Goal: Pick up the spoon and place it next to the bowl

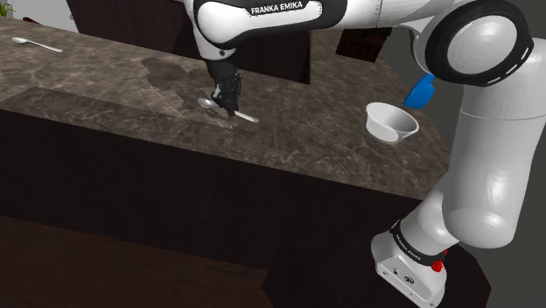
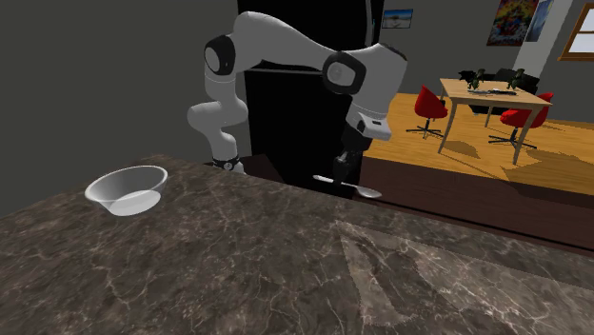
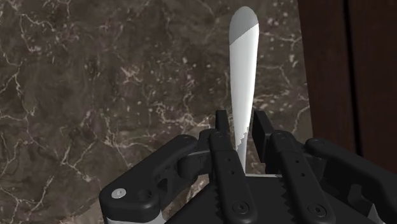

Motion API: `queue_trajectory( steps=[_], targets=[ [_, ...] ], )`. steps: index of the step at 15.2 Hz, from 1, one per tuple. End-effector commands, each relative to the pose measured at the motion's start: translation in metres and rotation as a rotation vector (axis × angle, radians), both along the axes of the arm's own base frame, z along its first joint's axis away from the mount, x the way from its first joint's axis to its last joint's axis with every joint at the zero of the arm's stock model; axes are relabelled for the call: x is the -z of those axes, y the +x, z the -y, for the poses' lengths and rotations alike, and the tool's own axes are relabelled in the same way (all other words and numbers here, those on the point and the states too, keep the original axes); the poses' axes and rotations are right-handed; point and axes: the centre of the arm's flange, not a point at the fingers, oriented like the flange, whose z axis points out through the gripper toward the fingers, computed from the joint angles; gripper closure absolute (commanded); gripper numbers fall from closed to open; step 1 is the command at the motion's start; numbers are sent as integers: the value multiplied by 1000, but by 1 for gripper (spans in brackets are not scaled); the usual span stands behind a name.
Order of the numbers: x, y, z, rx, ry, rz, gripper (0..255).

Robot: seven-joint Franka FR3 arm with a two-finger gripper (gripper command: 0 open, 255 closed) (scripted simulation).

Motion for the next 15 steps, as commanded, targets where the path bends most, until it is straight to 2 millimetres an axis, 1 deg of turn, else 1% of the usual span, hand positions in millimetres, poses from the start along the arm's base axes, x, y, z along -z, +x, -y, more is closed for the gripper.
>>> queue_trajectory(
  steps=[1,11,12,15],
  targets=[
    [-11,0,0,0,0,0,255],
    [-64,0,0,0,0,0,255],
    [-64,0,0,0,0,0,255],
    [-64,-10,39,0,0,0,255]
  ],
)
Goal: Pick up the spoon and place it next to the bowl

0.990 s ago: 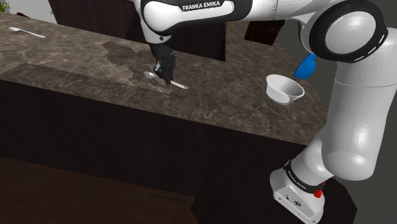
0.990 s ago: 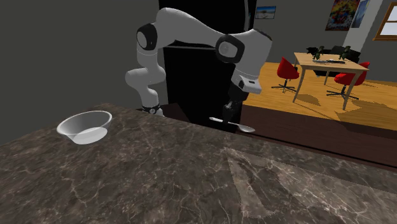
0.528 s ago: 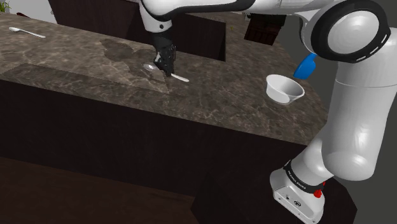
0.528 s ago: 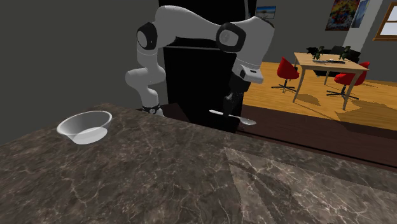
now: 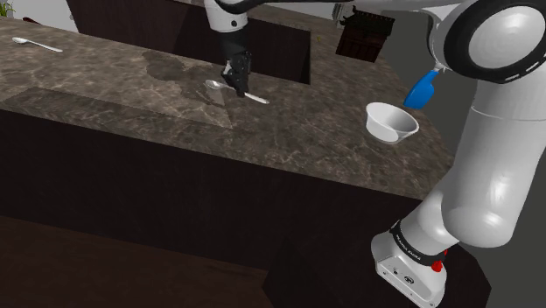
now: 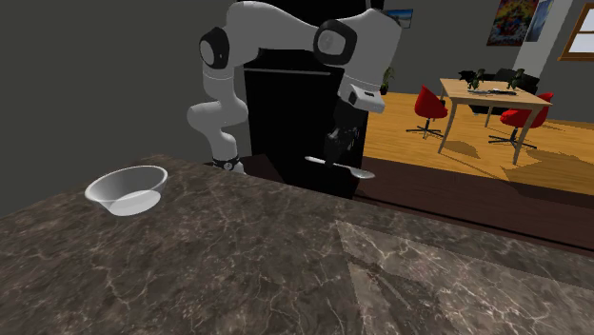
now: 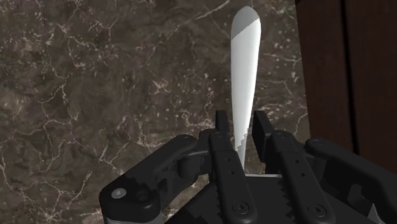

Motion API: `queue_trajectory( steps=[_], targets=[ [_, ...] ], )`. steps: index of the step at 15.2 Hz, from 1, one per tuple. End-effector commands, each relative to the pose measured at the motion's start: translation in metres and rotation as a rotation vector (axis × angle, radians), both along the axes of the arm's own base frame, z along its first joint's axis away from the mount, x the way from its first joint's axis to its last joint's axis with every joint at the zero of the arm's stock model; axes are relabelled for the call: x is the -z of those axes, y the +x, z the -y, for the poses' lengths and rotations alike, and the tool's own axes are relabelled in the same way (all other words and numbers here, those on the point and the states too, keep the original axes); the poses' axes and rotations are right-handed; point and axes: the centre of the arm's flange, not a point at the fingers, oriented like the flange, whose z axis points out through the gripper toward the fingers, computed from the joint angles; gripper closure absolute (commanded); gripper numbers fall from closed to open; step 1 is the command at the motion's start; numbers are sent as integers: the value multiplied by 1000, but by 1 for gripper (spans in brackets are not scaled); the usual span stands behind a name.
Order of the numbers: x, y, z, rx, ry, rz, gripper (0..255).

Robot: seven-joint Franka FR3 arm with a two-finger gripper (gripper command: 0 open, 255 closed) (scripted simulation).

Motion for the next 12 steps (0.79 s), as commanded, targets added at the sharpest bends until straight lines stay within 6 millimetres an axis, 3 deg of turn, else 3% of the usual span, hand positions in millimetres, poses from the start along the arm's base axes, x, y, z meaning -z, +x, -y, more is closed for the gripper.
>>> queue_trajectory(
  steps=[1,12],
  targets=[
    [-2,-7,26,0,0,0,255],
    [-2,-45,166,0,0,0,255]
  ],
)
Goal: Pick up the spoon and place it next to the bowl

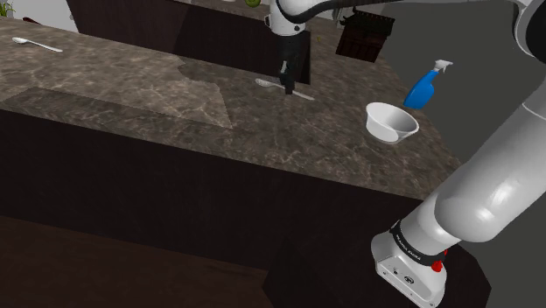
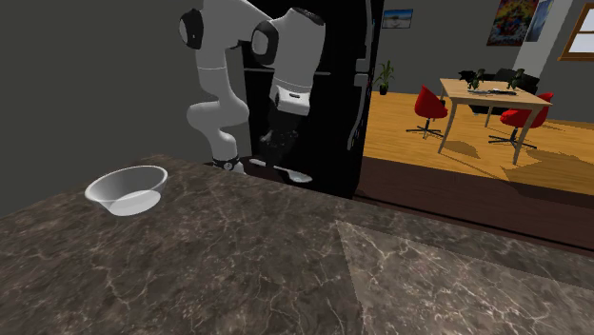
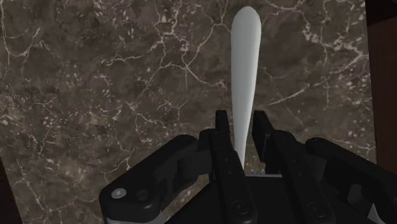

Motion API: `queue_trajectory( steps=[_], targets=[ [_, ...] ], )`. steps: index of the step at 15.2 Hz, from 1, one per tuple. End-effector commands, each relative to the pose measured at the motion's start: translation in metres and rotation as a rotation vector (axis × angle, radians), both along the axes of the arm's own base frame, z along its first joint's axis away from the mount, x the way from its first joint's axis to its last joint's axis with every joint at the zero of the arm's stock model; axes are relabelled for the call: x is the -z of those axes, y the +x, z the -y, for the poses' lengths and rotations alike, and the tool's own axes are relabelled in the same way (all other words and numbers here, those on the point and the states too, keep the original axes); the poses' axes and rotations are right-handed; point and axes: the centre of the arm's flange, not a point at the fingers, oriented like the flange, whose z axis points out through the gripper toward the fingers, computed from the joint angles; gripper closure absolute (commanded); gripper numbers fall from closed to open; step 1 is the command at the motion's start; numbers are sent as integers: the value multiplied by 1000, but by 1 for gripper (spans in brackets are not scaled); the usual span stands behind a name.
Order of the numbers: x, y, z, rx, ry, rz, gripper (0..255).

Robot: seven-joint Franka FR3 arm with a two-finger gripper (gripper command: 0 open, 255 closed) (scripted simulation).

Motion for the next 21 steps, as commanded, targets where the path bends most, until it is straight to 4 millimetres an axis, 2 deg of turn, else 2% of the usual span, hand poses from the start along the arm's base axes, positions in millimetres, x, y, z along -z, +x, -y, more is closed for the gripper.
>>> queue_trajectory(
  steps=[1,17,21],
  targets=[
    [-2,-7,27,-1,1,-1,255],
    [-2,-62,231,-1,1,-1,255],
    [19,-62,231,-1,1,-1,255]
  ],
)
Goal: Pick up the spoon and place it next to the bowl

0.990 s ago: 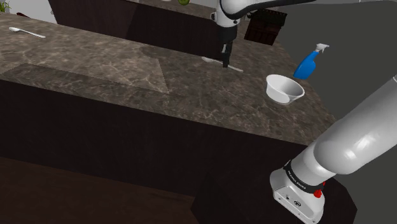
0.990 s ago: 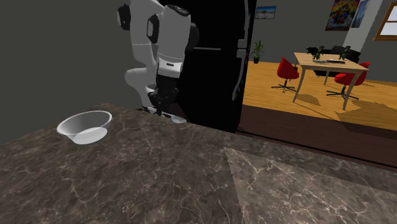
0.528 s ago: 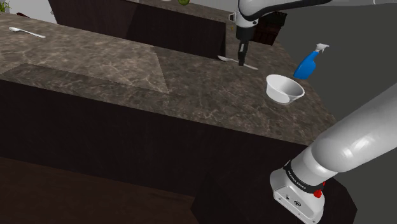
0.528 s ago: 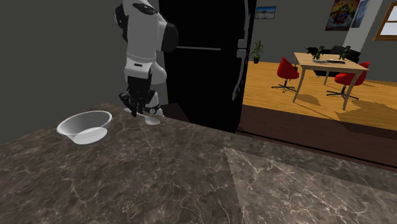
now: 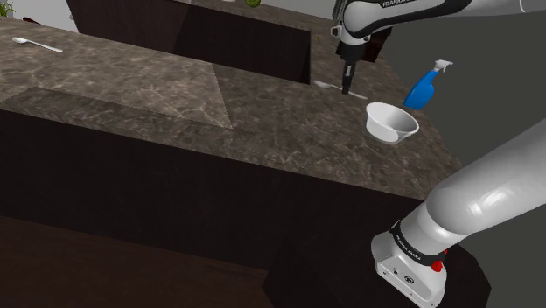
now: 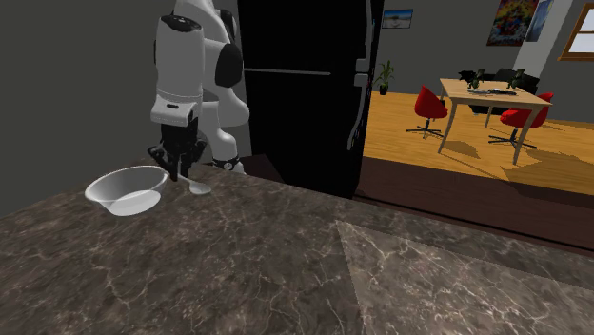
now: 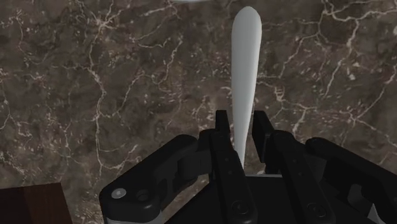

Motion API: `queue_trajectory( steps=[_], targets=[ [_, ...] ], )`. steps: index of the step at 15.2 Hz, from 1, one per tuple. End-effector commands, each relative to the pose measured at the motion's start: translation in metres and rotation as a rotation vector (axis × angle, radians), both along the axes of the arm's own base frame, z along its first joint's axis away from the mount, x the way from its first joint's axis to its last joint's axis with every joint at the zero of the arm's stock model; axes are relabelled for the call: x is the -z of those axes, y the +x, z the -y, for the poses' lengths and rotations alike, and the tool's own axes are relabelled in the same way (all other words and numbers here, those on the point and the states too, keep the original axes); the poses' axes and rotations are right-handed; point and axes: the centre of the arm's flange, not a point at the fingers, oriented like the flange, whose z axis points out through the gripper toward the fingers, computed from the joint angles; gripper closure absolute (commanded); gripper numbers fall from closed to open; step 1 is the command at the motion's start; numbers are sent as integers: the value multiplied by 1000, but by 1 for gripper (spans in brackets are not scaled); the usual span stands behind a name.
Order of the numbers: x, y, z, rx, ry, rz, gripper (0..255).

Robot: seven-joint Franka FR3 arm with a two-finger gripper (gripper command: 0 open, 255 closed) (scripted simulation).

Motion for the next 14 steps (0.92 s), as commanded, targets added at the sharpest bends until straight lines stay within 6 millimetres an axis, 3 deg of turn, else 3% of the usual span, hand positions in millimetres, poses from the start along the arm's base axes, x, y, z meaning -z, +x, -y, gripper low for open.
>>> queue_trajectory(
  steps=[1,14],
  targets=[
    [10,0,0,0,0,0,255],
    [79,0,0,0,0,0,255]
  ],
)
